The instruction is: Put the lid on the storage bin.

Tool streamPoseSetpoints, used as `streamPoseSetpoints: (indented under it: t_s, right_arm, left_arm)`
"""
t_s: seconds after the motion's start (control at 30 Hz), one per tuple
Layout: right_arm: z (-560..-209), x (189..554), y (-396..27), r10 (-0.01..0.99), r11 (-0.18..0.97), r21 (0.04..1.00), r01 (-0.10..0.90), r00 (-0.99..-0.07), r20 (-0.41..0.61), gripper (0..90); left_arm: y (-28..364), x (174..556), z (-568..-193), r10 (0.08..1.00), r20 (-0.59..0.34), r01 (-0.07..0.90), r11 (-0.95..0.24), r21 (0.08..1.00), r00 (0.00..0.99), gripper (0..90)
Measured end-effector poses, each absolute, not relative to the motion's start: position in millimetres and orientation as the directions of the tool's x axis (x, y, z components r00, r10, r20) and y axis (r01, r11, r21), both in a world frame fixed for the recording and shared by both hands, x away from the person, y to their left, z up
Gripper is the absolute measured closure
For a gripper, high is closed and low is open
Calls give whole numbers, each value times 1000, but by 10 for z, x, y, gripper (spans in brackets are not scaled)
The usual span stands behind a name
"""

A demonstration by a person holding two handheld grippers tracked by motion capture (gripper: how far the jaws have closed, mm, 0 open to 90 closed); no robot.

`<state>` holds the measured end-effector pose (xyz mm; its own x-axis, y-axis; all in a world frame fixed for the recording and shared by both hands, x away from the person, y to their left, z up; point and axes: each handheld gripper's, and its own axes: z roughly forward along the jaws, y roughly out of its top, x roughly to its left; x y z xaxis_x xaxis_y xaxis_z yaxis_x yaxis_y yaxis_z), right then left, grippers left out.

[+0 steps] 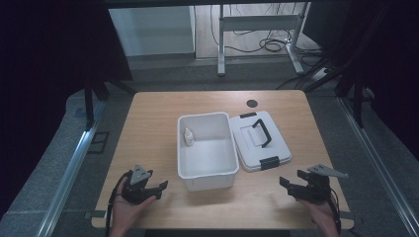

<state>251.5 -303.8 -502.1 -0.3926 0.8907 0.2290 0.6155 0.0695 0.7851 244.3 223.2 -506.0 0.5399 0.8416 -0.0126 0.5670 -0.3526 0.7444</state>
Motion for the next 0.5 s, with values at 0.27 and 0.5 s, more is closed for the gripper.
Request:
streamPoseSetpoints:
  t_s: [0.27,0.5]
  right_arm:
    - [-4943,2511,-2989,885,76,784,616,-404,231,187]
    - [-4726,2585,-2947,870,107,772,626,-434,232,203]
  left_arm:
    - [2220,2448,-5120,841,-18,587,-361,724,540,288]
    - [2238,2440,-5087,829,-43,576,-349,739,558,280]
